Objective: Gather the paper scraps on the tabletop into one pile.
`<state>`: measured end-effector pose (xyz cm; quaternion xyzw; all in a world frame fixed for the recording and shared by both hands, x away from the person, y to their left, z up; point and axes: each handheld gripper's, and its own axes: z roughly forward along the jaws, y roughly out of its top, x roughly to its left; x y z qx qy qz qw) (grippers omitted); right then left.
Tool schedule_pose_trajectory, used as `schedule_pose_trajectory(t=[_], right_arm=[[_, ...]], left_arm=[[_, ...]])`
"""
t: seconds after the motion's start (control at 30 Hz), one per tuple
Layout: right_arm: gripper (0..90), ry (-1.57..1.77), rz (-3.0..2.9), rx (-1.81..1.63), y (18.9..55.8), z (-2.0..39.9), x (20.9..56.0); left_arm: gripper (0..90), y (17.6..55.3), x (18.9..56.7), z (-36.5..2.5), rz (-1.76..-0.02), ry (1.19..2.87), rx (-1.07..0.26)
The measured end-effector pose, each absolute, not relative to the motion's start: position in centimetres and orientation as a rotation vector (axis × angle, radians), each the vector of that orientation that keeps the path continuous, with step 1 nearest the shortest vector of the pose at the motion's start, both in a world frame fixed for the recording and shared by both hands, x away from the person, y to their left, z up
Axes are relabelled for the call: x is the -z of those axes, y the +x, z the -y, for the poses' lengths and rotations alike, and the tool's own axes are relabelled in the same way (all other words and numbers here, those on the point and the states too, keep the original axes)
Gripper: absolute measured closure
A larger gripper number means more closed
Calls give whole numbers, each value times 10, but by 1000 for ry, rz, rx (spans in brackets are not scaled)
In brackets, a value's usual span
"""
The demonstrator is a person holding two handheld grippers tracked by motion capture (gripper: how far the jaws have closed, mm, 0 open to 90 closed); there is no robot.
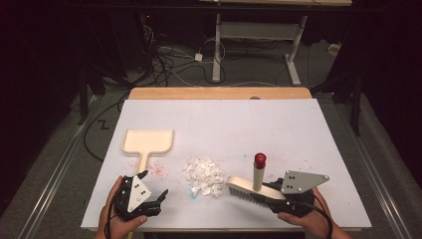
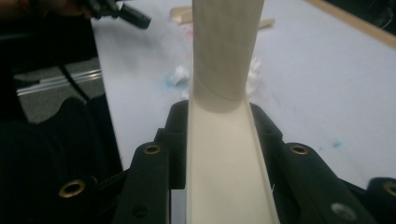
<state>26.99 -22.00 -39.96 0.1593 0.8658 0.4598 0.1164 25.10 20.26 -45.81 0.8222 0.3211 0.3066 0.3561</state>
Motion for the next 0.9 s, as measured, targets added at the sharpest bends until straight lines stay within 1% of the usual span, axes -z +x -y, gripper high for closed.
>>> schedule_pose_trajectory(t=[0.13,0.27,0.67,0.9], right_arm=[[680,424,-2614,-1280,265,225,413],[680,407,-2626,-1285,265,217,424],[681,292,-2551,-1286,292,148,430],[680,338,-2523,-1348,308,127,430]], left_arm=[[163,251,460,-200,-819,2148,-780],[163,251,460,-198,-810,2150,-781],[163,252,460,-201,-822,2140,-778],[163,252,460,-203,-831,2128,-784]])
